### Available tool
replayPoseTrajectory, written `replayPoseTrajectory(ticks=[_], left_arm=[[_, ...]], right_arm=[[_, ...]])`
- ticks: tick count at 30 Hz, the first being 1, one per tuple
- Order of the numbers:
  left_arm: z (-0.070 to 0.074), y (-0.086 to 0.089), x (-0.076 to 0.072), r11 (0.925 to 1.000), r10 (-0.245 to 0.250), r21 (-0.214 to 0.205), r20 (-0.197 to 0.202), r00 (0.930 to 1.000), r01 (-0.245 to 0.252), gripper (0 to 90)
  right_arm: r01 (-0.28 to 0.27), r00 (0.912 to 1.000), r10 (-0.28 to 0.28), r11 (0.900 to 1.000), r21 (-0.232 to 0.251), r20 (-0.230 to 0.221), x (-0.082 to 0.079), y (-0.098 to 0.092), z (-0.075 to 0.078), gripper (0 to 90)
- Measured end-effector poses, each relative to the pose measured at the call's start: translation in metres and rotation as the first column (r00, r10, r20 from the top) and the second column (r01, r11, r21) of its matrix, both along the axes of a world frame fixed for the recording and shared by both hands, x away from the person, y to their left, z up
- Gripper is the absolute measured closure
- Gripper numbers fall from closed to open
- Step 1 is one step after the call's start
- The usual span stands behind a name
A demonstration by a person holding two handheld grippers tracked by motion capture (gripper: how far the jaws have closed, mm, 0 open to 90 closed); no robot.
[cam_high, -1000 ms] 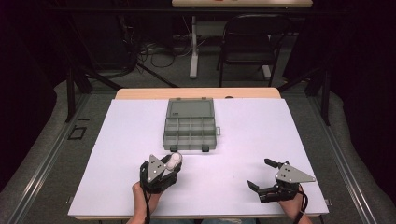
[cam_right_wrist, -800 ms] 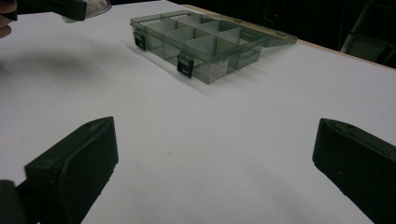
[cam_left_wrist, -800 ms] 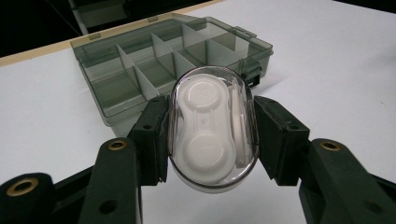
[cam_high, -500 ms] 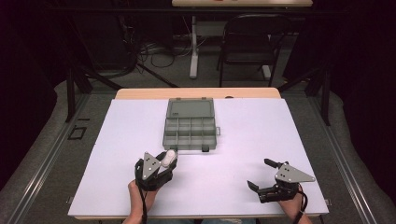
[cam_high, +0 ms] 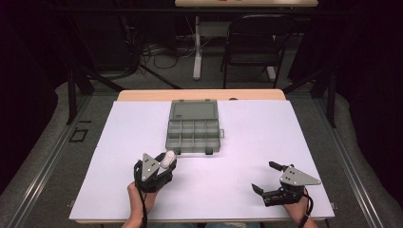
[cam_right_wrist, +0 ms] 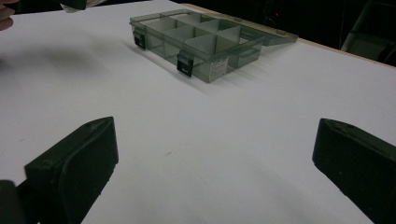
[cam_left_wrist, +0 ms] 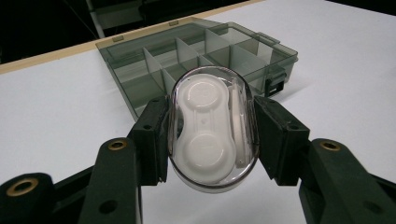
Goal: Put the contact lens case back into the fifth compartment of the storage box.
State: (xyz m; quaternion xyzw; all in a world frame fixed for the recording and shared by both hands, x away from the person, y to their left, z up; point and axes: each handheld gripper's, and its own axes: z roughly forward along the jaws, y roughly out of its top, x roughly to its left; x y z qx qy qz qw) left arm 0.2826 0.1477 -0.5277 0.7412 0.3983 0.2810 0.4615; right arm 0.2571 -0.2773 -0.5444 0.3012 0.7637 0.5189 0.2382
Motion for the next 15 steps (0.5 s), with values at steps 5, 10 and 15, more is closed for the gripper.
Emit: replayPoseTrajectory(ticks=[5, 10, 15], left_arm=[[0.0008, 0.0022, 0.0016, 1.0, 0.007, 0.002, 0.002, 1.0, -0.007, 49.1], [0.0027, 0.0033, 0.0036, 0.9999, 0.013, 0.003, 0.011, 0.9998, -0.013, 49.1], [0.0038, 0.0045, 0.0052, 0.9998, 0.022, 0.001, 0.02, 0.9996, -0.022, 49.1]], right_arm=[[0.0, 1.0, 0.0, 1.0, 0.0, -0.002, 0.0001, 0.0002, -0.0002, 0.0], [0.001, 1.0, -0.001, 1.0, 0.0, -0.002, 0.0002, 0.0002, -0.0003, 0.0], [0.003, 1.0, -0.003, 1.0, -0.001, -0.002, -0.0001, 0.0, 0.0, 0.0]])
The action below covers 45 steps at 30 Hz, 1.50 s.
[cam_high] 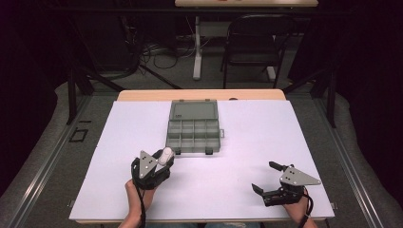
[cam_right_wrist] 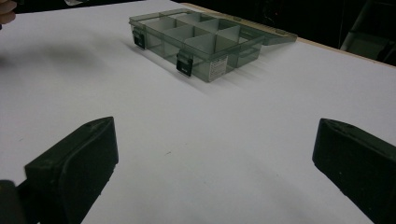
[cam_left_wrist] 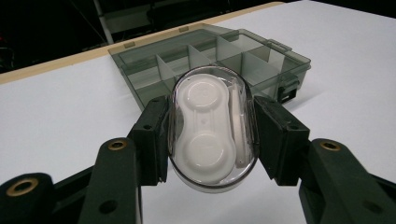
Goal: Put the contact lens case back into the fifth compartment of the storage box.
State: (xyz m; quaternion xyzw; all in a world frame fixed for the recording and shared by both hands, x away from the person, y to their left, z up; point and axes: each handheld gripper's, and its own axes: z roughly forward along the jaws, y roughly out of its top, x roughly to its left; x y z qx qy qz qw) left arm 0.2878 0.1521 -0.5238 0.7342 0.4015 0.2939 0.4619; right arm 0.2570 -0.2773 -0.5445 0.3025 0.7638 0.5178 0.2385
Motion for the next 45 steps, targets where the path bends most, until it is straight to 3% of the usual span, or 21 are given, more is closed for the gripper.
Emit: replayPoseTrajectory(ticks=[45], left_arm=[[0.01, 0.002, 0.038, 0.9979, 0.062, -0.021, 0.037, 0.9974, -0.062, 49.1]], right_arm=[[-0.002, 1.0, 0.002, 1.0, 0.0, -0.005, 0.001, 0.001, -0.001, 0.0]])
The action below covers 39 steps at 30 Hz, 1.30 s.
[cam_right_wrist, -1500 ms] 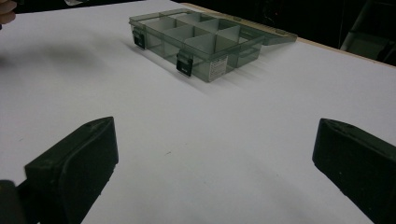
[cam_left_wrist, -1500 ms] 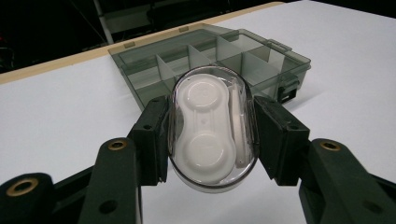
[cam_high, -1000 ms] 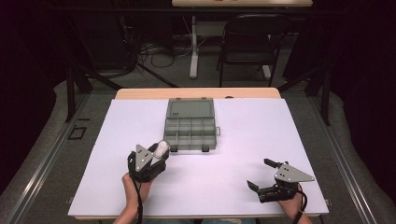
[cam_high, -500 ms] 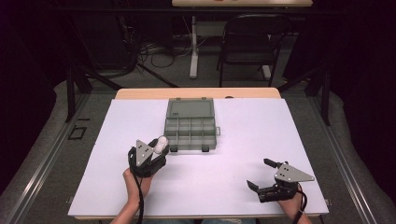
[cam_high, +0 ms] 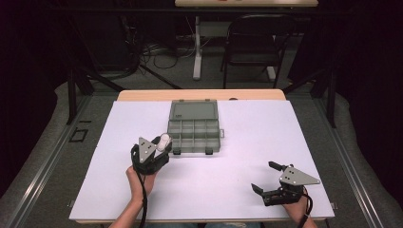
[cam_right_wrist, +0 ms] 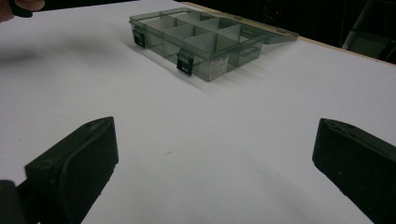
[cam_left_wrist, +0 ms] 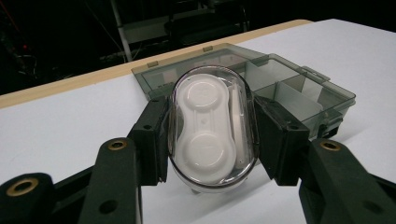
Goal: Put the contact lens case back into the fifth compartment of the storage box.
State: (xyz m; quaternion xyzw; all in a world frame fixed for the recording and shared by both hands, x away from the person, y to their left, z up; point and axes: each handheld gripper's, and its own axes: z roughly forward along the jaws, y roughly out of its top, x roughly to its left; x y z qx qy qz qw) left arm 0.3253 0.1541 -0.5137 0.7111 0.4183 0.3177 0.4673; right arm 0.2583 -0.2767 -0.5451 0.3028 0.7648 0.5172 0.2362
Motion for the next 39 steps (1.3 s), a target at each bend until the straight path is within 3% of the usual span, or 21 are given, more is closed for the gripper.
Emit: replayPoseTrajectory(ticks=[39], left_arm=[[-0.012, -0.01, 0.04, 0.9959, 0.067, -0.056, -0.058, 0.9961, -0.07, 49.1]], right_arm=[[0.002, 0.9999, -0.002, 1.0, -0.006, -0.011, 0.0, 0.001, -0.001, 0.0]])
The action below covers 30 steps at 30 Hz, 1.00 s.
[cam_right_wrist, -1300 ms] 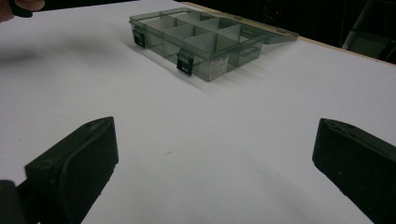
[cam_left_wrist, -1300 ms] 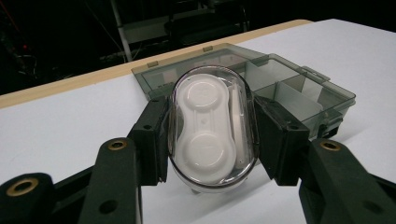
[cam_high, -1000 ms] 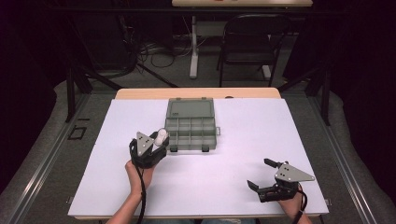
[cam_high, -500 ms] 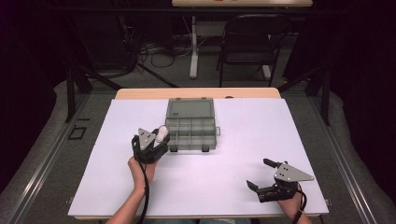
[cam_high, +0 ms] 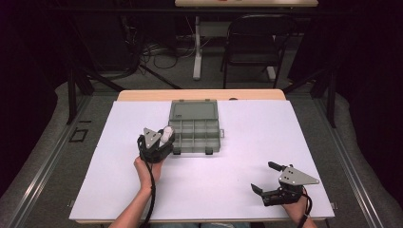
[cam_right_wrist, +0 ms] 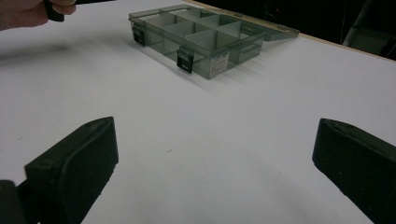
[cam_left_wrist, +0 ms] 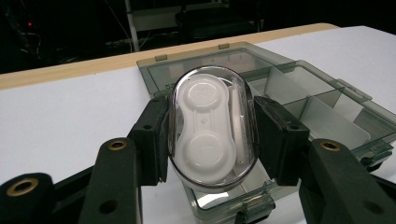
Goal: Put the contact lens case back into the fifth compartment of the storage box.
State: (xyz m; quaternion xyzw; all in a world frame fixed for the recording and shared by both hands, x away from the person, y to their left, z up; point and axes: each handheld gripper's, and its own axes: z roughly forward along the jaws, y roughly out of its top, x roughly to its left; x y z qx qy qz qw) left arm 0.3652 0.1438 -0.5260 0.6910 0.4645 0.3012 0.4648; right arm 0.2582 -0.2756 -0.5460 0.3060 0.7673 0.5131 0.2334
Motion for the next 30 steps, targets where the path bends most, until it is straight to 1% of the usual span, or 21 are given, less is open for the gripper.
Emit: replayPoseTrajectory(ticks=[7, 8, 10, 16, 22, 25, 28, 30], left_arm=[[-0.001, 0.0, 0.003, 1.0, 0.005, -0.007, -0.007, 1.0, -0.005, 49.2], [-0.002, 0.0, 0.003, 1.0, 0.004, -0.007, -0.007, 1.0, -0.005, 49.1], [-0.002, -0.001, 0.005, 0.9999, 0.003, -0.014, -0.012, 0.9999, -0.003, 49.2], [-0.007, -0.003, 0.01, 0.9993, 0.004, -0.037, -0.044, 0.999, -0.006, 49.2], [-0.01, -0.005, 0.013, 0.9992, 0.0, -0.041, -0.051, 0.9987, -0.002, 49.1], [-0.012, -0.004, 0.015, 0.999, -0.002, -0.045, -0.063, 0.998, -0.001, 49.1], [-0.014, -0.004, 0.016, 0.9986, 0.006, -0.051, -0.071, 0.9975, -0.01, 49.2], [-0.014, -0.004, 0.017, 0.9988, 0.015, -0.046, -0.072, 0.9973, -0.018, 49.2]], right_arm=[[-0.001, 1.0, 0.001, 1.0, 0.0, -0.003, 0.001, 0.0, -0.001, 0.0], [0.0, 0.9999, 0.0, 1.0, 0.002, -0.01, 0.0, 0.001, -0.001, 0.0], [-0.006, 1.0, 0.006, 1.0, 0.0, -0.001, 0.001, 0.001, -0.001, 0.0], [-0.009, 1.0, 0.009, 1.0, 0.0, 0.0, 0.001, 0.001, -0.001, 0.0], [-0.006, 0.9999, 0.006, 1.0, 0.0, -0.008, 0.001, 0.002, -0.001, 0.0], [-0.006, 0.9999, 0.006, 1.0, -0.001, -0.015, 0.002, 0.001, -0.002, 0.0], [-0.01, 0.9999, 0.01, 0.9999, -0.004, -0.014, 0.002, 0.002, -0.002, 0.0], [-0.01, 0.9999, 0.01, 1.0, 0.0, -0.009, 0.002, 0.002, -0.002, 0.0]])
